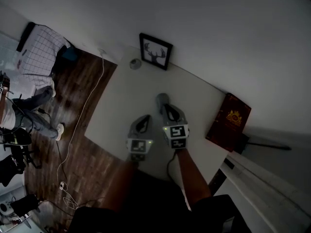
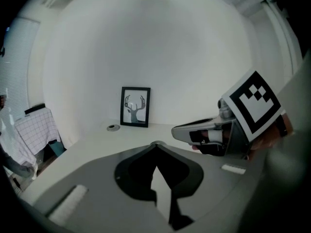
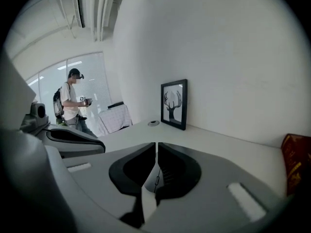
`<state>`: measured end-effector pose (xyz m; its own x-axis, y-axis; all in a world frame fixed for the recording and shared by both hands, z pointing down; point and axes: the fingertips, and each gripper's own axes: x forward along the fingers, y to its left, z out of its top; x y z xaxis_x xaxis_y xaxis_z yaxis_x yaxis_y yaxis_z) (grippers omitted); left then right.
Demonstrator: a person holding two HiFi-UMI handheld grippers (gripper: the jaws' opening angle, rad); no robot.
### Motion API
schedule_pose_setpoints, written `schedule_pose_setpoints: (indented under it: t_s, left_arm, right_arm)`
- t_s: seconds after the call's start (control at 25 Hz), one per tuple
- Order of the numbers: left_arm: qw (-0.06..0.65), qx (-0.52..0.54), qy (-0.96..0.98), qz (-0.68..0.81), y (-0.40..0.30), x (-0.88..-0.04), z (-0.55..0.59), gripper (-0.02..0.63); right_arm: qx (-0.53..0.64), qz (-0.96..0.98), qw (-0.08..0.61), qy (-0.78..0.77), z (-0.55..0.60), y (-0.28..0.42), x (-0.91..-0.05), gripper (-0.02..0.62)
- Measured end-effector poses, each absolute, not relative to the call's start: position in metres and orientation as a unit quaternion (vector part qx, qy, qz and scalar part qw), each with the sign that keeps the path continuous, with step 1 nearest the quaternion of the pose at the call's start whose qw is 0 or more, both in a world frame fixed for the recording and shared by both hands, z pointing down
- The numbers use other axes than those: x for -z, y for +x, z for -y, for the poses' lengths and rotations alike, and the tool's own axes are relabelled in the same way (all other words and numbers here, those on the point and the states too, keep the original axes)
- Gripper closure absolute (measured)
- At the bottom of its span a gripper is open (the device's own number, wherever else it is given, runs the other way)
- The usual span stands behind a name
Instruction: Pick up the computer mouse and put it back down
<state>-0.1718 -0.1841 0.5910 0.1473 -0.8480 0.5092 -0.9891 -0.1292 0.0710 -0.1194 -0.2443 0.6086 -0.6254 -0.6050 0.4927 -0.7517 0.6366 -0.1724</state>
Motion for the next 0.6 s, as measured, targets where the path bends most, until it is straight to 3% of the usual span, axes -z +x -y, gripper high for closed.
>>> schedule_pose_setpoints:
  t_s: [0.6]
  left_arm:
    - [0.178, -0.144, 0.756, 0.613, -0.154, -0.556, 0.167, 0.606]
  right_arm:
    - [-0.101, 0.899, 0.113, 0.410, 0.207, -0.104, -0.525, 0.584]
